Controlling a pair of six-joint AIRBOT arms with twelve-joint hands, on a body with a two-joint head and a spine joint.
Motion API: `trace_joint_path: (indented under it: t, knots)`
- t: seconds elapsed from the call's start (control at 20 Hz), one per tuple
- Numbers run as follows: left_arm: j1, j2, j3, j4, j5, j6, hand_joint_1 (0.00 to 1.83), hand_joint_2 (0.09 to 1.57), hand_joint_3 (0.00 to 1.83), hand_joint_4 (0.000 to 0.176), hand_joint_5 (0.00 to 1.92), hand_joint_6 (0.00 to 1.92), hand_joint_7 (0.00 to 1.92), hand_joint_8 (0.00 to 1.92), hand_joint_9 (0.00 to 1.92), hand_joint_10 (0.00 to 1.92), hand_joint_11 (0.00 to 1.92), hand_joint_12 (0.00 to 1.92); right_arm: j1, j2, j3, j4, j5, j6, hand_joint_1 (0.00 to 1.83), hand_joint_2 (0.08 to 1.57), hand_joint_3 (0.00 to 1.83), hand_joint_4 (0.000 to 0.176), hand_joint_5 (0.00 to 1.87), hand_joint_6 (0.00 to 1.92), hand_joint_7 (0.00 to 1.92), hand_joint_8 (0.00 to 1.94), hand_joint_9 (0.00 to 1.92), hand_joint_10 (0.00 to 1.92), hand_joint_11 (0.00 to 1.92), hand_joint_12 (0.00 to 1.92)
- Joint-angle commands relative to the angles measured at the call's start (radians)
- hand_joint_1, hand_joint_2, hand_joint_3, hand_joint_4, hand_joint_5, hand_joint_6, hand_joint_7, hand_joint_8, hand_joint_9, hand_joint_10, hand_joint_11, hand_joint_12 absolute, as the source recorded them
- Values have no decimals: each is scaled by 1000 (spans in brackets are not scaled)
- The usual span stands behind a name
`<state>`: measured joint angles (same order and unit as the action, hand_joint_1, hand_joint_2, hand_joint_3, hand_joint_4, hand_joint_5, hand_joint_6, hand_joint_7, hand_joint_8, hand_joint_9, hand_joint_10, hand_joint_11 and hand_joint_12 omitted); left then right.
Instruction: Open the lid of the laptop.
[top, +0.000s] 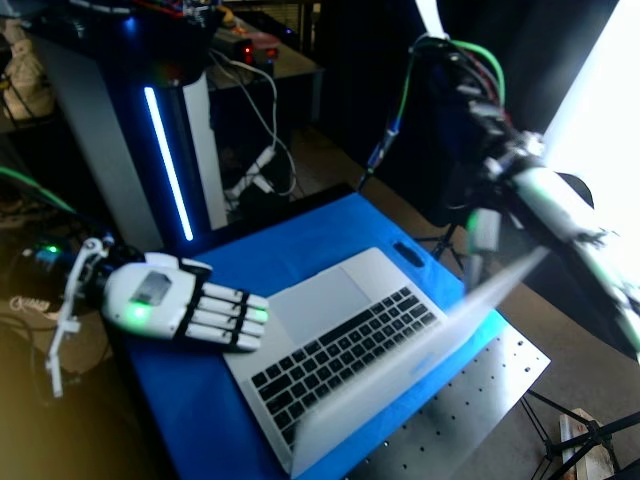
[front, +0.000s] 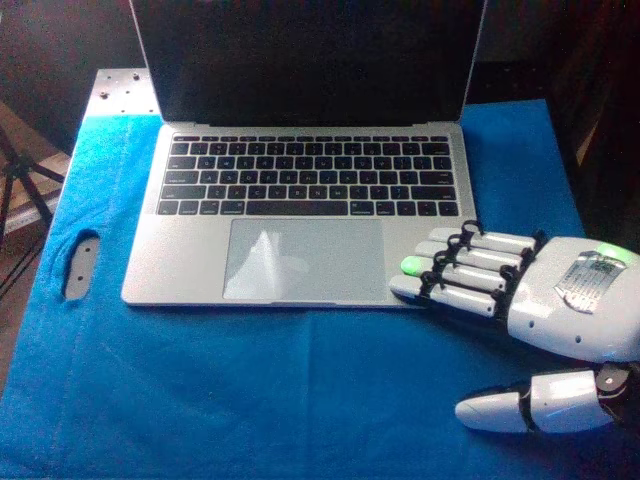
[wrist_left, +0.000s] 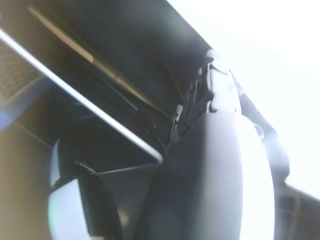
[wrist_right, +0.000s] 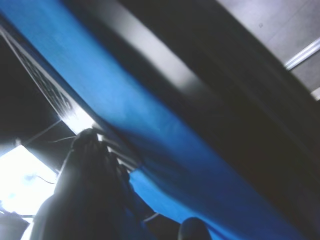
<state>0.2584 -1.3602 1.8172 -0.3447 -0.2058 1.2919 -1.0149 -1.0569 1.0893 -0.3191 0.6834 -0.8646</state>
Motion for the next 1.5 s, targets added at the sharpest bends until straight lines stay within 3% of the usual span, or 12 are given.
trace_joint_path:
  t: [0.0,0.1,0.2,0.5,0.55,0.7,0.9,1.05,1.25,1.3,1.35,1.45]
  knots:
    - [-25,-9,39,-9,-89,9,689,1070,0,176,0,0,0,0,0,0,0,0,5,-17,-5,-71,11,7,0,1221,7,0,0,0,0,0,0,0,1,0]
    - [-45,-27,85,-132,-38,155,754,1052,0,176,0,0,0,0,0,0,0,0,18,-17,2,-108,11,29,0,1205,0,0,0,0,0,0,0,0,0,0]
    - [-49,-30,109,-182,-13,191,710,1066,4,176,0,0,0,0,0,0,0,0,20,-20,10,-128,11,61,0,1194,0,0,0,0,0,0,0,0,0,0]
    - [-33,27,5,-132,-60,192,818,1019,0,176,0,0,0,0,0,0,0,0,20,-20,9,-130,12,77,0,1222,7,0,27,6,6,2,0,0,10,4]
    - [-33,46,-27,-110,-77,192,728,1028,0,176,0,0,0,0,0,0,0,0,20,-19,9,-130,12,78,0,1216,4,0,0,0,0,0,0,0,0,0]
    - [-33,104,-116,-71,-134,187,728,1031,1,176,0,0,0,0,0,0,0,0,26,-1,4,-128,50,96,0,1208,0,0,17,4,0,0,0,0,0,0]
    - [-27,150,-176,-22,-195,130,703,1030,0,176,0,0,0,0,0,0,0,0,39,24,-15,-124,102,96,0,1217,2,0,0,0,0,0,0,0,0,0]
    - [-14,217,-253,55,-277,38,750,1023,0,176,0,0,0,0,0,0,0,0,44,39,-22,-105,135,96,0,1217,1,0,0,0,0,0,0,0,0,0]
    - [58,330,-378,143,-433,-98,796,975,0,176,0,0,0,0,0,0,0,0,44,65,-23,-53,198,96,0,1230,6,0,0,0,0,0,0,0,0,0]
    - [92,361,-416,151,-474,-112,823,948,0,161,0,0,0,0,0,0,0,0,44,76,-23,-34,212,96,0,1225,3,0,0,0,0,0,0,0,0,0]
    - [119,382,-448,159,-499,-112,829,954,0,176,0,0,0,0,0,0,0,0,45,82,-23,-9,216,96,0,1229,4,0,0,0,0,0,0,0,0,0]
    - [173,423,-514,179,-550,-112,774,952,0,176,0,0,0,0,0,0,0,0,45,90,-22,29,270,96,0,1244,9,0,0,0,0,0,0,0,0,0]
